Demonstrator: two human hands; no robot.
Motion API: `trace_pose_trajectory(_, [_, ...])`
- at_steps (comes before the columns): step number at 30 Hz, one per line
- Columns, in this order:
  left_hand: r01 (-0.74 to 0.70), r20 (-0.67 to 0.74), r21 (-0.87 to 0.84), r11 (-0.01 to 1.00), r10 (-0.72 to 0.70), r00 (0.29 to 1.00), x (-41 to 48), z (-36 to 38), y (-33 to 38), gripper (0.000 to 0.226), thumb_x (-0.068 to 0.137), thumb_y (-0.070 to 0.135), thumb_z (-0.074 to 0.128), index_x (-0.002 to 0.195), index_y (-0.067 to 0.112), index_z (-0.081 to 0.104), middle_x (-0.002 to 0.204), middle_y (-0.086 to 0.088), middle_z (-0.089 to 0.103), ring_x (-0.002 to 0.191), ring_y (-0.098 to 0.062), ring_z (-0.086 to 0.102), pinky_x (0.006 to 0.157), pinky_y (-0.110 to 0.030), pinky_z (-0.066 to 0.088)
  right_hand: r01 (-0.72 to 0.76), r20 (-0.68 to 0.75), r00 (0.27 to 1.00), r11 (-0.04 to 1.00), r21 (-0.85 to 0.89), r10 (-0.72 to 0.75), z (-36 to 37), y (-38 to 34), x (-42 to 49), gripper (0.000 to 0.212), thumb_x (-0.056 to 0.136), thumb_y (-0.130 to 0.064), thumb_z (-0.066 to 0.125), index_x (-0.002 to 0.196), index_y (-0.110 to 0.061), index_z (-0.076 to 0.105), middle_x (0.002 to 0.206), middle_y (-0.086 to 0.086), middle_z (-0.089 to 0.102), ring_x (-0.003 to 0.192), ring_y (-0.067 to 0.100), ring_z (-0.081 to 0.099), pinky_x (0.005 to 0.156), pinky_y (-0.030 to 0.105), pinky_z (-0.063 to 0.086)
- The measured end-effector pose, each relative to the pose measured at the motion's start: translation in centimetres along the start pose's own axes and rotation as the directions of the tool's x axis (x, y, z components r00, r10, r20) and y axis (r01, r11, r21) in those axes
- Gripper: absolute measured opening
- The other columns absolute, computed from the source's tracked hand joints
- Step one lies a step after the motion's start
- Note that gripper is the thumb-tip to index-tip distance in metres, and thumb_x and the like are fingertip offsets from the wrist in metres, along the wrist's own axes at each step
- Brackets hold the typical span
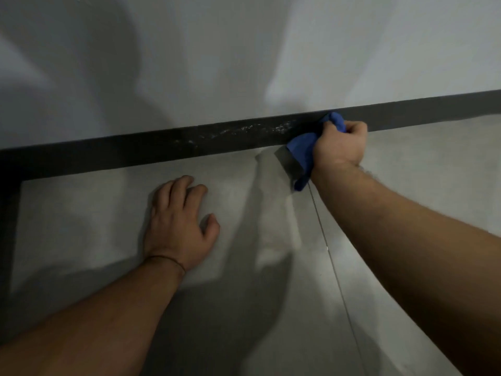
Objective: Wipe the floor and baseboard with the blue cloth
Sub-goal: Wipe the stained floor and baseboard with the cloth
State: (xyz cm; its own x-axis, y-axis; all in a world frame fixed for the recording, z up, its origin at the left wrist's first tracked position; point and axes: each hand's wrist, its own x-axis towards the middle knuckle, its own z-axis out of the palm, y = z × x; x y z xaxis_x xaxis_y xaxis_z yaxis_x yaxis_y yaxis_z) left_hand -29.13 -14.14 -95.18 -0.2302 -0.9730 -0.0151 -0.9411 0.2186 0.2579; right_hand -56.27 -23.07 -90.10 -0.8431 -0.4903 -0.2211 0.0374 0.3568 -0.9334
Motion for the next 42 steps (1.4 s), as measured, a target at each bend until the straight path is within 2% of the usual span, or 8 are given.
trace_pose_trajectory(7, [-0.006,0.007,0.035,0.999,0.006,1.0,0.1,-0.2,0.0,0.062,0.083,0.047,0.05,0.135,0.014,0.06,0.146,-0.014,0.049,0.132,-0.038,0.044,0.11,-0.049,0.038,0.019,0.163,0.986,1.0,0.01,-0.02,2.8,0.5,-5.0,0.017,0.095,-0.015,0.066,0.089,-0.02,0.051,0.083,-0.002,0.062,0.082,0.016,0.065,0.078,0.033,0.056])
trace_pose_trajectory(11, [-0.013,0.014,0.049,0.999,0.013,1.0,0.1,0.0,-0.2,0.062,0.084,0.048,0.051,0.136,0.015,0.058,0.146,-0.014,0.047,0.132,-0.037,0.044,0.11,-0.049,0.039,0.066,0.278,0.958,0.998,0.009,-0.065,2.4,1.4,-5.5,0.015,0.093,-0.015,0.069,0.09,-0.018,0.055,0.084,-0.001,0.064,0.085,0.018,0.066,0.084,0.033,0.057])
trace_pose_trajectory(19, [0.001,0.024,0.017,1.0,-0.001,1.0,0.0,-0.4,0.0,0.062,0.085,0.048,0.046,0.136,0.014,0.058,0.147,-0.013,0.048,0.134,-0.038,0.043,0.111,-0.05,0.04,-0.054,0.025,0.998,0.996,-0.07,0.056,-0.4,1.1,0.7,0.017,0.093,-0.013,0.067,0.096,-0.015,0.05,0.095,0.01,0.068,0.096,0.029,0.07,0.092,0.041,0.059])
trace_pose_trajectory(23, [0.016,0.055,0.028,0.999,-0.018,0.998,0.0,-0.6,0.1,0.063,0.085,0.048,0.048,0.138,0.016,0.057,0.149,-0.012,0.046,0.137,-0.037,0.04,0.112,-0.049,0.038,-0.117,0.047,0.992,0.993,-0.027,0.119,1.4,0.9,-0.5,0.02,0.092,-0.005,0.062,0.087,-0.018,0.047,0.081,0.002,0.056,0.083,0.022,0.059,0.081,0.039,0.057])
trace_pose_trajectory(26, [0.022,0.065,0.042,0.999,-0.025,0.998,0.0,-0.7,0.3,0.065,0.085,0.052,0.044,0.139,0.017,0.055,0.149,-0.011,0.045,0.138,-0.037,0.04,0.112,-0.049,0.038,-0.157,0.092,0.983,0.987,0.009,0.156,2.9,1.2,-2.4,0.032,0.091,-0.005,0.066,0.076,-0.023,0.044,0.084,0.004,0.061,0.087,0.024,0.064,0.09,0.042,0.06])
trace_pose_trajectory(32, [0.019,0.042,0.031,0.999,-0.02,0.999,0.0,-0.6,0.2,0.064,0.084,0.051,0.045,0.137,0.017,0.056,0.147,-0.012,0.047,0.135,-0.036,0.042,0.111,-0.049,0.039,-0.147,0.227,0.961,0.987,-0.065,0.158,2.3,1.8,-3.8,0.018,0.092,-0.016,0.071,0.085,-0.021,0.054,0.09,0.005,0.07,0.091,0.025,0.072,0.085,0.041,0.062])
trace_pose_trajectory(37, [0.01,0.002,-0.003,1.0,-0.01,1.0,-0.1,-0.3,-0.1,0.06,0.082,0.048,0.049,0.132,0.016,0.059,0.144,-0.013,0.05,0.132,-0.037,0.044,0.111,-0.049,0.039,-0.121,0.124,0.986,0.991,0.057,0.113,1.7,0.4,-4.1,0.016,0.091,-0.011,0.069,0.089,-0.015,0.053,0.104,0.02,0.072,0.097,0.034,0.072,0.09,0.05,0.06])
trace_pose_trajectory(42, [0.014,0.016,0.007,1.0,-0.014,1.0,-0.1,-0.2,-0.2,0.062,0.084,0.054,0.047,0.135,0.02,0.056,0.147,-0.01,0.047,0.136,-0.033,0.04,0.113,-0.048,0.04,-0.078,0.219,0.973,0.996,0.034,0.069,4.0,0.1,-7.6,0.022,0.09,-0.013,0.07,0.082,-0.02,0.051,0.085,0.006,0.068,0.083,0.023,0.07,0.087,0.048,0.06])
